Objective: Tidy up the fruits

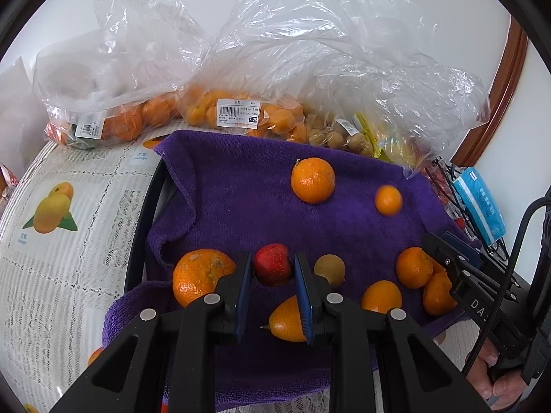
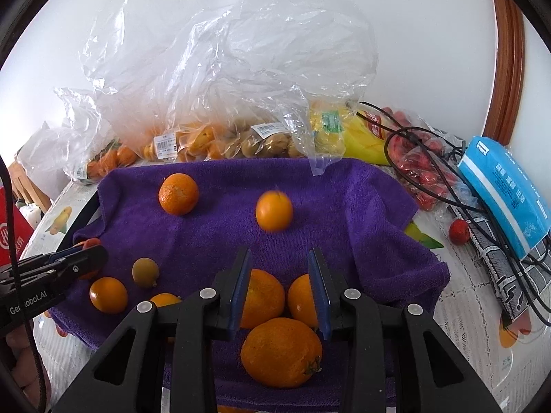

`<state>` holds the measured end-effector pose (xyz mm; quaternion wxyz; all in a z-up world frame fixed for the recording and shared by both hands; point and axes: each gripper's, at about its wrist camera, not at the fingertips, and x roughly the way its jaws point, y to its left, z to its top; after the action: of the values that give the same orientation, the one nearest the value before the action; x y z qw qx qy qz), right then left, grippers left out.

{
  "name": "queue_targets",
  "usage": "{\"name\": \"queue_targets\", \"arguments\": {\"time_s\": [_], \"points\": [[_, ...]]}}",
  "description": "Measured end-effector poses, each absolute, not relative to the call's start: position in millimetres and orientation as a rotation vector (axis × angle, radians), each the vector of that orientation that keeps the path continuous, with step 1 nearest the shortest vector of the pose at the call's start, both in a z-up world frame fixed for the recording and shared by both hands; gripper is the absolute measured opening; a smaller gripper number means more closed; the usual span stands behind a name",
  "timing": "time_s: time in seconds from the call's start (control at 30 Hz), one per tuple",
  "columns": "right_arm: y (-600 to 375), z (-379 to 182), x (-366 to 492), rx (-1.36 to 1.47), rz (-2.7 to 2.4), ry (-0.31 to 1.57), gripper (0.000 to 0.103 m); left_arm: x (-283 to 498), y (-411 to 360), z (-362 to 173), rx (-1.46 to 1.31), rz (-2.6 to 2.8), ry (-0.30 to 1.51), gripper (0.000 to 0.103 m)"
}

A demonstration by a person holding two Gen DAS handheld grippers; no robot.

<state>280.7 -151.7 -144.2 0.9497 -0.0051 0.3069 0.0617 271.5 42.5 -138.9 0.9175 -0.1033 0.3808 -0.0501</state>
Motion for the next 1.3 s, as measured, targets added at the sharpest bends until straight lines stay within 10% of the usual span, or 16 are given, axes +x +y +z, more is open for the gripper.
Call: {"name": "queue_targets", "arguments": {"time_s": [0.5,1.3], "points": [[-148.4,-145.0,275.9,-0.034,0.132,0.615,0.034,270.7,42.9,-137.2,-0.217,-0.107,0.779,0.024],[-148.1,-112.1,236.0,-0.018,0.109,0.597,0.049,231.8,38.5,-101.3,-0.163,-0.108,0.694,0.071]]}}
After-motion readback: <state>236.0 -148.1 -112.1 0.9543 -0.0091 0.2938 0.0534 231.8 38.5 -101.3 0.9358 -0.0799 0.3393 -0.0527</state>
